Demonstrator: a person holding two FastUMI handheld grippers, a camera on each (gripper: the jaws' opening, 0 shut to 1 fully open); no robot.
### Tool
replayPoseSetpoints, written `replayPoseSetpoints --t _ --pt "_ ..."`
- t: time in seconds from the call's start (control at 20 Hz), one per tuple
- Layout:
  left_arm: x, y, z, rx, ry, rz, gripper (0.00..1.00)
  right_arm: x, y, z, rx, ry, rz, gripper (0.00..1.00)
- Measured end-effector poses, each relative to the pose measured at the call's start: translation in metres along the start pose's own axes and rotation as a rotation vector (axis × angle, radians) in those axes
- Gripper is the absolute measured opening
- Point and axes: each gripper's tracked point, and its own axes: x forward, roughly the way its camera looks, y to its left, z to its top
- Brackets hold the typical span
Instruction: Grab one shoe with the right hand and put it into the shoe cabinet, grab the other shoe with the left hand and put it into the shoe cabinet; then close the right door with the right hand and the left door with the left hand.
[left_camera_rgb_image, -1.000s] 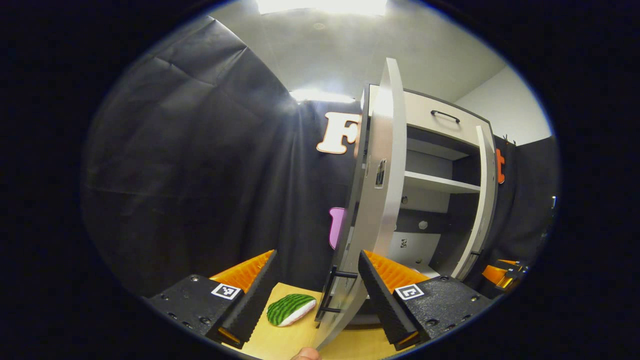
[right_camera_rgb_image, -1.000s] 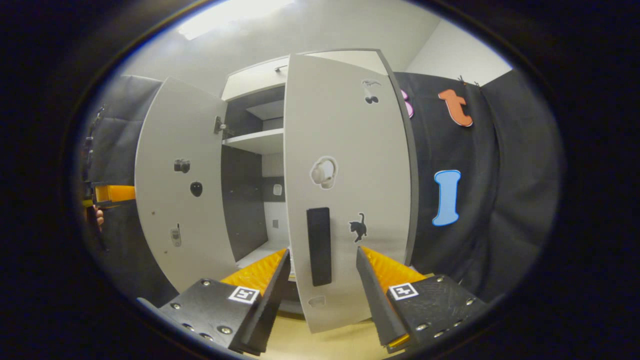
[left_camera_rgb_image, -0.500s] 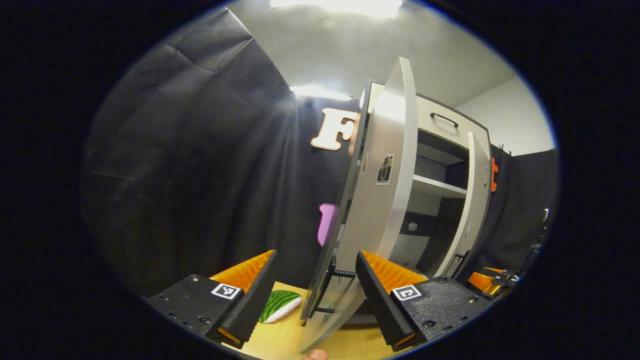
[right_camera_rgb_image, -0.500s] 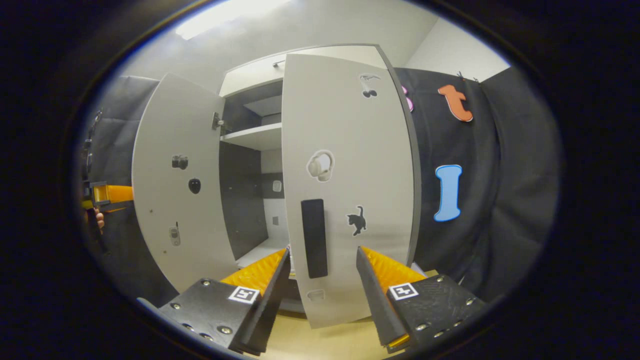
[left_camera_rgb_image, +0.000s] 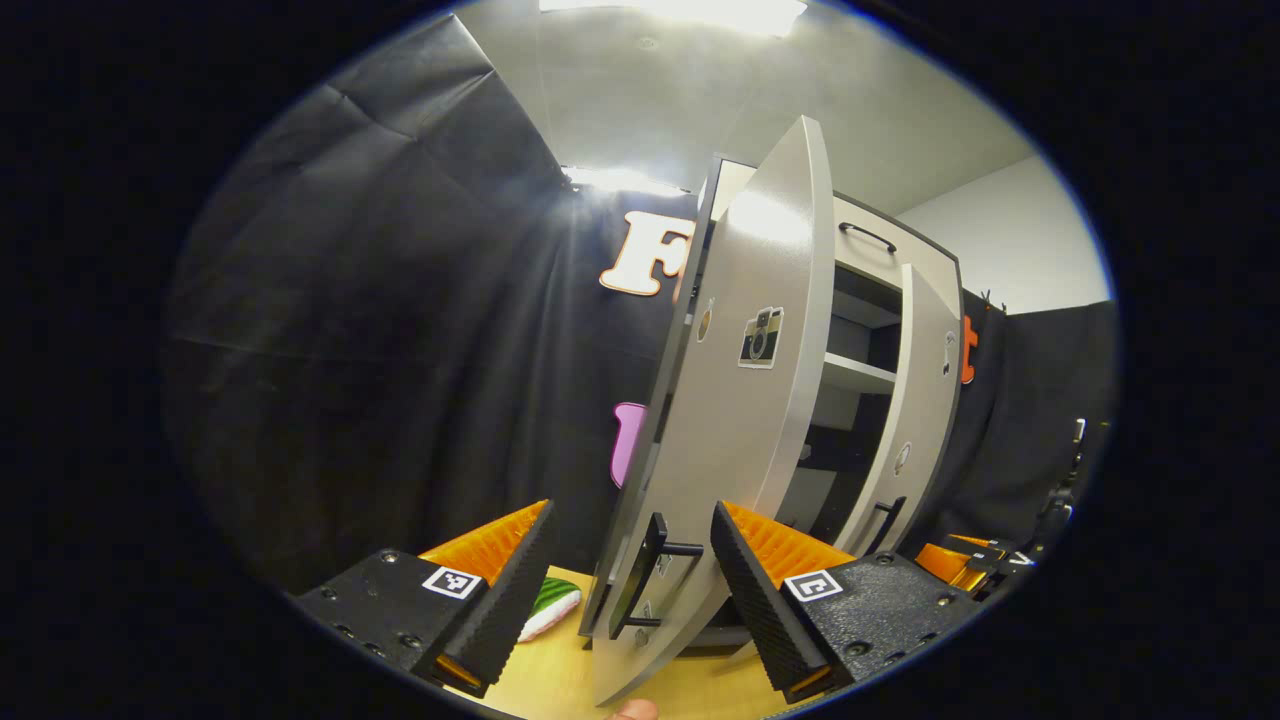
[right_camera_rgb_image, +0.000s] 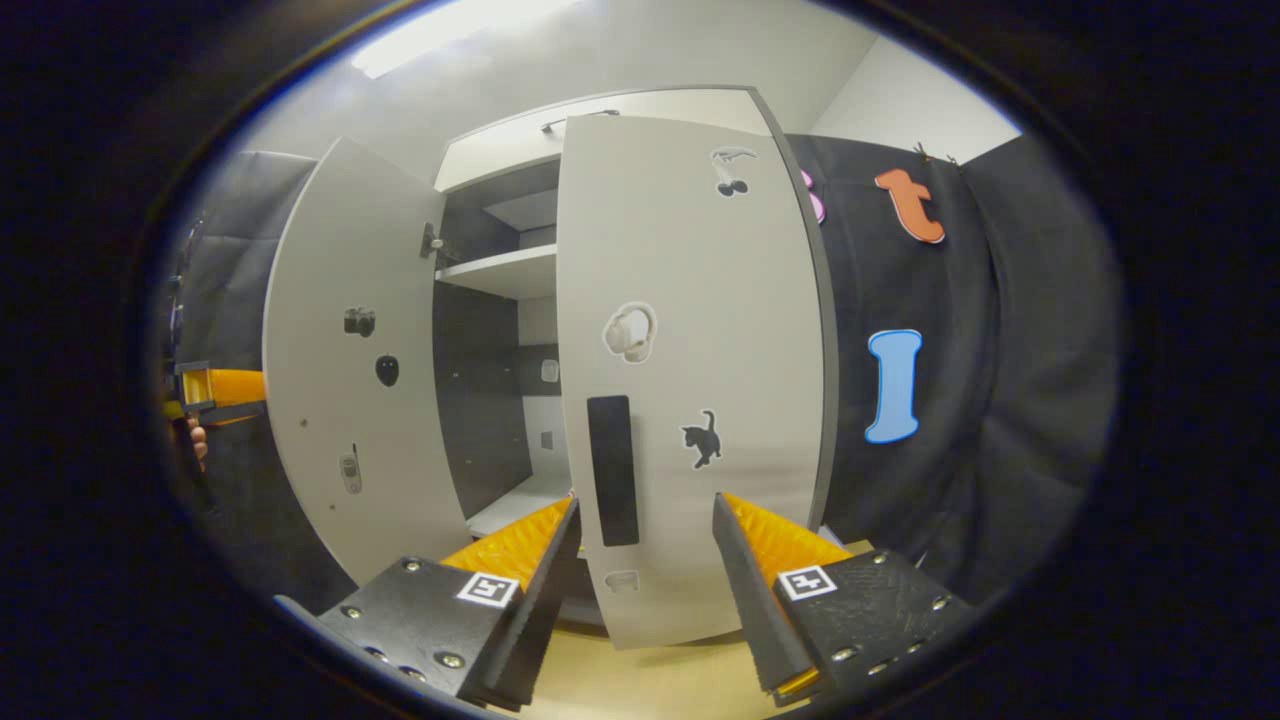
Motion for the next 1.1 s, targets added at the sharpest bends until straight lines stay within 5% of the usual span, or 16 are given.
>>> replayPoseSetpoints --t 1.1 --pt "0.006 -0.01 -0.002 -0.003 0.054 -0.234 0.95 -0.024 -0.044 0.008 0.055 -0.037 -0.113 0.79"
